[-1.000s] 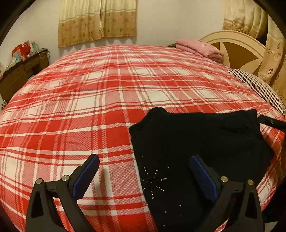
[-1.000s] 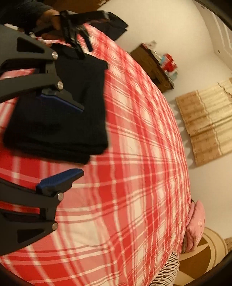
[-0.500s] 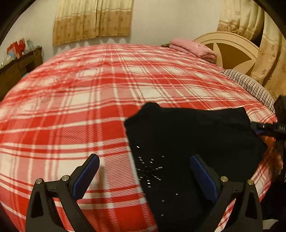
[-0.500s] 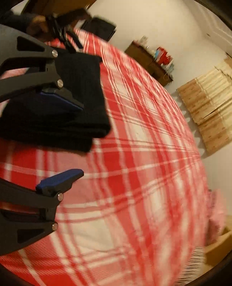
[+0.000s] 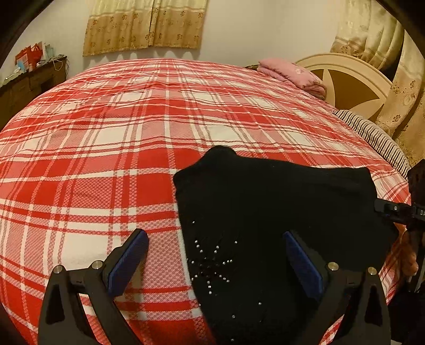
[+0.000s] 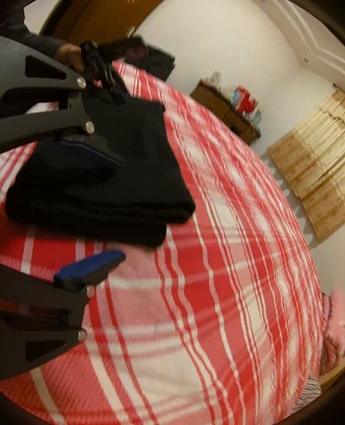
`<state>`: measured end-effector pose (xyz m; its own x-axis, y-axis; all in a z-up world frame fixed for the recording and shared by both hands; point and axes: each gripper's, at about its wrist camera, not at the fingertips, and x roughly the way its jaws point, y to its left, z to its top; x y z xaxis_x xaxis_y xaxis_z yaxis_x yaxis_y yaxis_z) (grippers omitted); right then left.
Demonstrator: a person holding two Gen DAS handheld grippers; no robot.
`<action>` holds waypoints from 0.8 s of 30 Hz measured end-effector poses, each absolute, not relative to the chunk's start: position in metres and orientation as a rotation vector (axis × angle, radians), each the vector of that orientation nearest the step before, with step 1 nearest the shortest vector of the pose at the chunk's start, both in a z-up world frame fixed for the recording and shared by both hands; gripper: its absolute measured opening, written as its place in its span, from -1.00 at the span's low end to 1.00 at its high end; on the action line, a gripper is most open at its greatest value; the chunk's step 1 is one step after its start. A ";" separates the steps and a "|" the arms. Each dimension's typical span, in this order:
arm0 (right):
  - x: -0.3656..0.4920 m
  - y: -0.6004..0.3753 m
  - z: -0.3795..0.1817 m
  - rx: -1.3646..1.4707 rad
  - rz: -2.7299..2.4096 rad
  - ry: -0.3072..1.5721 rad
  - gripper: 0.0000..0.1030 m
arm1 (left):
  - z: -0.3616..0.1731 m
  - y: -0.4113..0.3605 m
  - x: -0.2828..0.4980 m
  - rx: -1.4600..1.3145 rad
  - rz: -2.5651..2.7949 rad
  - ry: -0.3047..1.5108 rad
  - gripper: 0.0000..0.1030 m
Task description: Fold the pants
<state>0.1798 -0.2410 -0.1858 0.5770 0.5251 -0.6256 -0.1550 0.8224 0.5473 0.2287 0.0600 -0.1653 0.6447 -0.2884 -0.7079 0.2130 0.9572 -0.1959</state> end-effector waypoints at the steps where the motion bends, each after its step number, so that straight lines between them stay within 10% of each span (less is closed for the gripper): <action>1: 0.181 -0.241 -0.188 0.487 0.423 0.879 0.17 | -0.166 0.060 0.229 -0.096 -0.288 0.821 0.97; 13: 0.186 -0.240 -0.191 0.490 0.376 0.860 0.04 | -0.165 0.044 0.230 -0.064 -0.350 0.787 0.93; 17: 0.187 -0.241 -0.193 0.504 0.404 0.857 -0.27 | -0.162 0.040 0.224 -0.073 -0.405 0.768 0.13; 24: 0.172 -0.231 -0.169 0.487 0.469 0.775 -0.41 | -0.146 0.050 0.212 -0.071 -0.419 0.728 -0.59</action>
<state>0.1721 -0.2311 -0.1691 0.6249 0.5630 -0.5409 -0.2175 0.7909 0.5720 0.2125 0.0495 -0.1464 0.6675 -0.3955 -0.6309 0.3469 0.9149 -0.2065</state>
